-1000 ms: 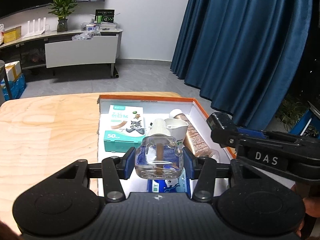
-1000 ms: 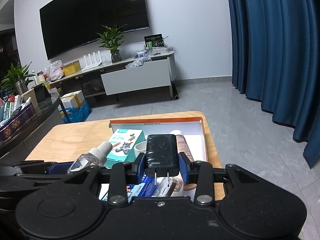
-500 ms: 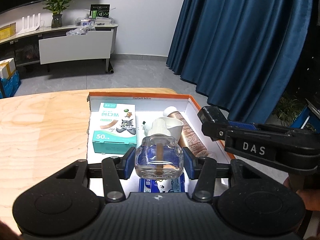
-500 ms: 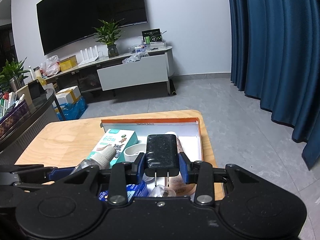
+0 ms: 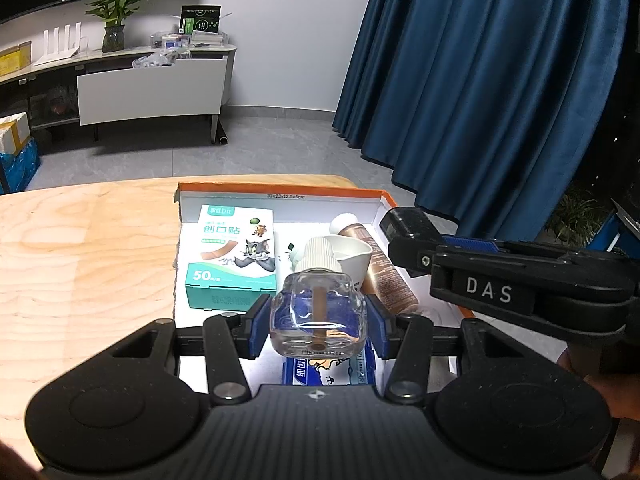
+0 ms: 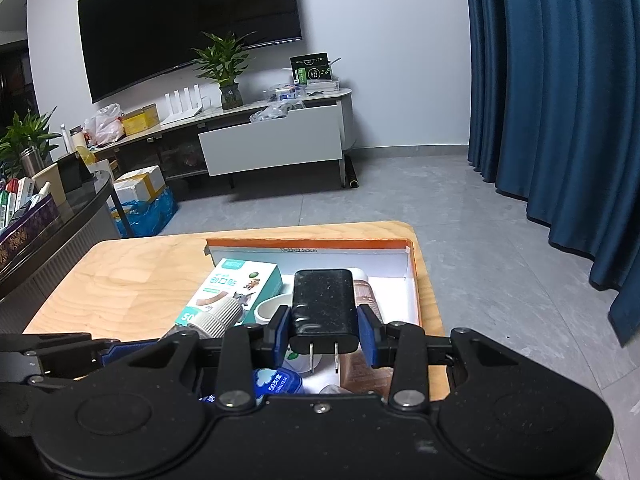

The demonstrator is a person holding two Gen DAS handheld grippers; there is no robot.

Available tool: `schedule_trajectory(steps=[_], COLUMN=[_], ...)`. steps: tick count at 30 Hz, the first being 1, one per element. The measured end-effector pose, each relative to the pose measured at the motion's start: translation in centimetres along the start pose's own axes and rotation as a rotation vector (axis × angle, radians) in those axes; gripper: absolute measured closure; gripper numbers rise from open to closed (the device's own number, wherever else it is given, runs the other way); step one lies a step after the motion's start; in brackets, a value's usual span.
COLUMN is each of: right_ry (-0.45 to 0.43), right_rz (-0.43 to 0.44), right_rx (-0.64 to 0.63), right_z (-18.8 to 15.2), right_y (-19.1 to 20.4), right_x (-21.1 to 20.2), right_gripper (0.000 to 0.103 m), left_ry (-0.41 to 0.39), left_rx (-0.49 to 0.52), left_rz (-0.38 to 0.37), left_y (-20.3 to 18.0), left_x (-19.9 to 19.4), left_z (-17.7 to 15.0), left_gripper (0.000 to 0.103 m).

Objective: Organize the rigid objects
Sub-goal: 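Lower and release glass bottle with left tool while right tool releases black charger inside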

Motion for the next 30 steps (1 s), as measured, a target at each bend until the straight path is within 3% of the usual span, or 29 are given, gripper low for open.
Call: schedule_trajectory(steps=[5,6,13,19,23,30], right_ry=[-0.005,-0.007,-0.065,-0.122,-0.135,-0.147], right_rz=[-0.001,0.009,-0.005,-0.026,-0.024,-0.037], right_rx=[0.012,0.021,0.048,0.057,0.074,0.057], right_z=[0.2,0.2,0.7,0.8,0.6,-0.2], right_y=[-0.1,-0.3,-1.3,-2.2,-2.4,-2.1], right_x=[0.3,0.2,-1.8,-4.3,-5.6,-7.8], right_gripper=[0.058,0.053,0.053,0.047,0.038,0.022], left_ry=[0.005,0.005,0.012,0.019,0.033,0.021], left_rx=[-0.007,-0.005,-0.011,-0.009,0.001,0.030], left_rz=[0.001,-0.001,-0.006,-0.031,-0.067,-0.032], left_y=[0.1,0.2,0.2,-0.6,-1.5,-2.2], left_x=[0.1,0.1,0.3,0.7,1.0,-0.8], left_z=[-0.1,-0.2,-0.4,-0.4,-0.4,-0.3], left_gripper=[0.054,0.054,0.054,0.054,0.053,0.020])
Point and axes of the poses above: each gripper's, at about its wrist camera, not at the fingertips, and x roughly the way its jaws point, y to its left, z to its top, the point moved 5 cm from there along x, roughly the way its jaws point, and after that the axes turned 14 degrees about x, right-handed, at the moved point
